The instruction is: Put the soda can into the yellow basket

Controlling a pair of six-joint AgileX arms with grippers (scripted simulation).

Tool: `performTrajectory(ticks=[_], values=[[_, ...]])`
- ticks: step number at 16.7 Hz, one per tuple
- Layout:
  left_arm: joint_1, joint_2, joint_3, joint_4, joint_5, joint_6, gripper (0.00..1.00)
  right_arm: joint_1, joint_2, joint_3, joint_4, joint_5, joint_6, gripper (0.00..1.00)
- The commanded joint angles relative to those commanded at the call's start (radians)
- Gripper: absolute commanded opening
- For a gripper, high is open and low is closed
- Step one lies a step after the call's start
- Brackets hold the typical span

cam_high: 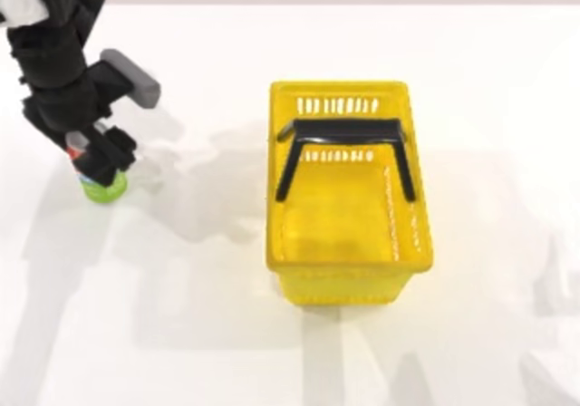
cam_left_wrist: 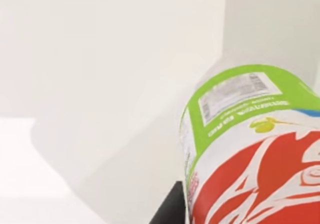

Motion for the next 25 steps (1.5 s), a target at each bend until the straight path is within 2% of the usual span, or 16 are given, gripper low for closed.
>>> performTrajectory(ticks=[4,5,14,16,18,20,22,25], values=[[0.000,0.000,0.000,0.000,0.000,0.000,0.02,0.000,0.000,0.000,0.000,0.000,0.000,1.00],[0.000,0.000,0.000,0.000,0.000,0.000,0.00,0.000,0.000,0.000,0.000,0.000,0.000,1.00],[0.001,-0.002,-0.001,0.001,0.001,0.001,0.00,0.000,0.000,0.000,0.000,0.000,0.000,1.00],[-0.005,-0.002,-0.004,0.033,0.029,-0.009,0.00,0.000,0.000,0.000,0.000,0.000,0.000,1.00],[-0.016,0.000,-0.011,0.108,0.092,-0.035,0.00,0.000,0.000,0.000,0.000,0.000,0.000,1.00],[-0.030,0.003,-0.024,0.225,0.184,-0.077,0.00,0.000,0.000,0.000,0.000,0.000,0.000,1.00],[-0.046,0.006,-0.045,0.384,0.300,-0.133,0.00,0.000,0.000,0.000,0.000,0.000,0.000,1.00],[-0.073,0.008,-0.091,0.680,0.504,-0.238,0.00,0.000,0.000,0.000,0.000,0.000,0.000,1.00]])
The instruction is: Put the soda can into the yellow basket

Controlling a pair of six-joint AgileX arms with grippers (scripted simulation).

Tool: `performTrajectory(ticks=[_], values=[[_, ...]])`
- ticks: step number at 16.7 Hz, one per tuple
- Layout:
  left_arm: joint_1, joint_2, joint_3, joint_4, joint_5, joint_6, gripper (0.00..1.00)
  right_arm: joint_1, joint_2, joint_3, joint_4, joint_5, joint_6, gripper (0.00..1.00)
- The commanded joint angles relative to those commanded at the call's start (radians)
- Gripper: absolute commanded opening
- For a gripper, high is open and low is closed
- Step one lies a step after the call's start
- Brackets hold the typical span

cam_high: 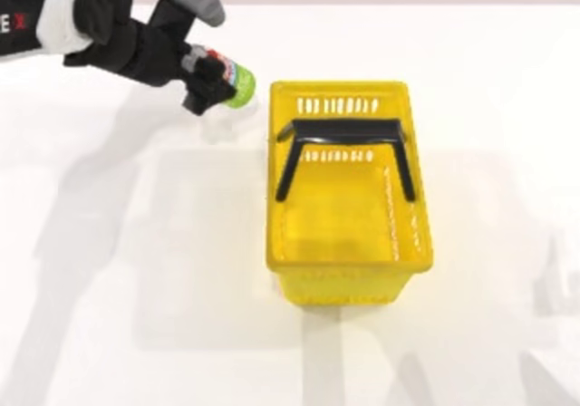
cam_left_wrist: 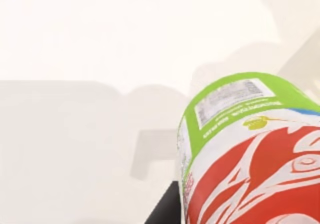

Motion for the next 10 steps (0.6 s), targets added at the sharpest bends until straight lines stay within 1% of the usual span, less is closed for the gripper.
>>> performTrajectory(ticks=[6,8,10], values=[[-0.056,-0.024,-0.123,0.620,0.426,-0.230,0.00,0.000,0.000,0.000,0.000,0.000,0.000,1.00],[-0.072,-0.044,-0.159,0.789,0.549,-0.295,0.00,0.000,0.000,0.000,0.000,0.000,0.000,1.00],[-0.084,-0.068,-0.186,0.918,0.652,-0.345,0.00,0.000,0.000,0.000,0.000,0.000,0.000,1.00]])
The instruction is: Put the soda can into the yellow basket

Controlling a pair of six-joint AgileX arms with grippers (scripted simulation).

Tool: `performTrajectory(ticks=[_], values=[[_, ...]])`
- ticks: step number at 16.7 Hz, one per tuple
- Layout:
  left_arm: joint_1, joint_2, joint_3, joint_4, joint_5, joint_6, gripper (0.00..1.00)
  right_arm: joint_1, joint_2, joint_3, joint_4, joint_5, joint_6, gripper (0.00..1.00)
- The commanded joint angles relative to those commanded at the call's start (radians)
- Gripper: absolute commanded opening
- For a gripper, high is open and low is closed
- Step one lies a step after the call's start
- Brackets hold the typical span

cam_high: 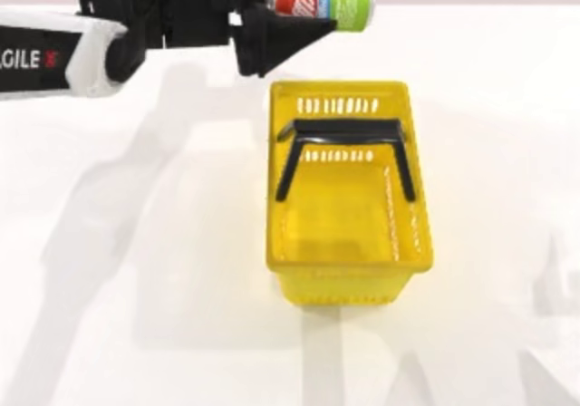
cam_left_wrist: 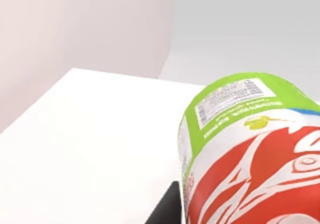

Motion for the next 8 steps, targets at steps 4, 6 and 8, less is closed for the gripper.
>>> performTrajectory(ticks=[4,6,8], values=[[-0.014,-0.036,-0.024,0.129,0.114,-0.049,0.00,0.000,0.000,0.000,0.000,0.000,0.000,1.00],[-0.014,-0.038,-0.025,0.135,0.120,-0.051,0.00,0.000,0.000,0.000,0.000,0.000,0.000,1.00],[-0.014,-0.038,-0.025,0.135,0.120,-0.051,0.00,0.000,0.000,0.000,0.000,0.000,0.000,1.00]])
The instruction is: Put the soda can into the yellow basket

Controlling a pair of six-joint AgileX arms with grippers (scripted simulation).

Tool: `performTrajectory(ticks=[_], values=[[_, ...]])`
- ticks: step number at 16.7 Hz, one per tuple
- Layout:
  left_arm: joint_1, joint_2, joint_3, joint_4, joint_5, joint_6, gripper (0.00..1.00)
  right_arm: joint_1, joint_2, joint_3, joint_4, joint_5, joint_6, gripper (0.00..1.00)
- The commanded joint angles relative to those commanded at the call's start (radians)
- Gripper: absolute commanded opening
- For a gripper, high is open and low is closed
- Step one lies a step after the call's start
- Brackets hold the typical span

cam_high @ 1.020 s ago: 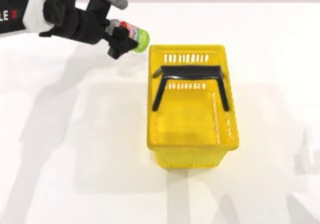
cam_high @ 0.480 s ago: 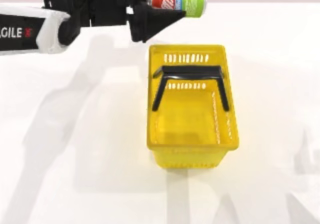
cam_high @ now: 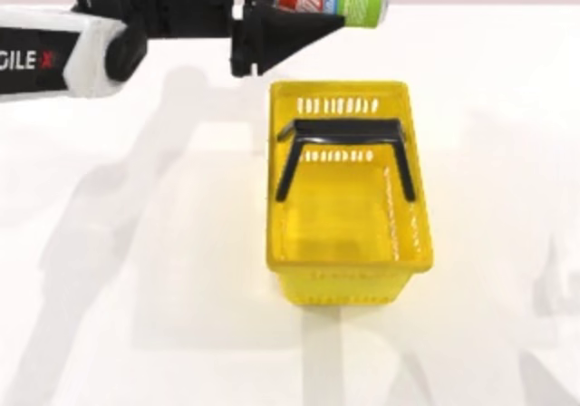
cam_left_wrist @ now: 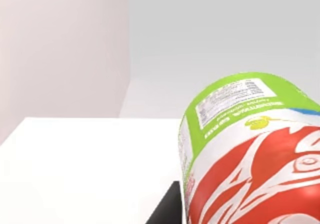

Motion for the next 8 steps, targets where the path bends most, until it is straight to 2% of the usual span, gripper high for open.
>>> performTrajectory(ticks=[4,8], values=[[0.006,0.038,-0.007,0.039,0.002,0.002,0.00,0.000,0.000,0.000,0.000,0.000,0.000,1.00],[0.018,0.148,-0.053,0.209,0.003,-0.002,0.00,0.000,0.000,0.000,0.000,0.000,0.000,1.00]])
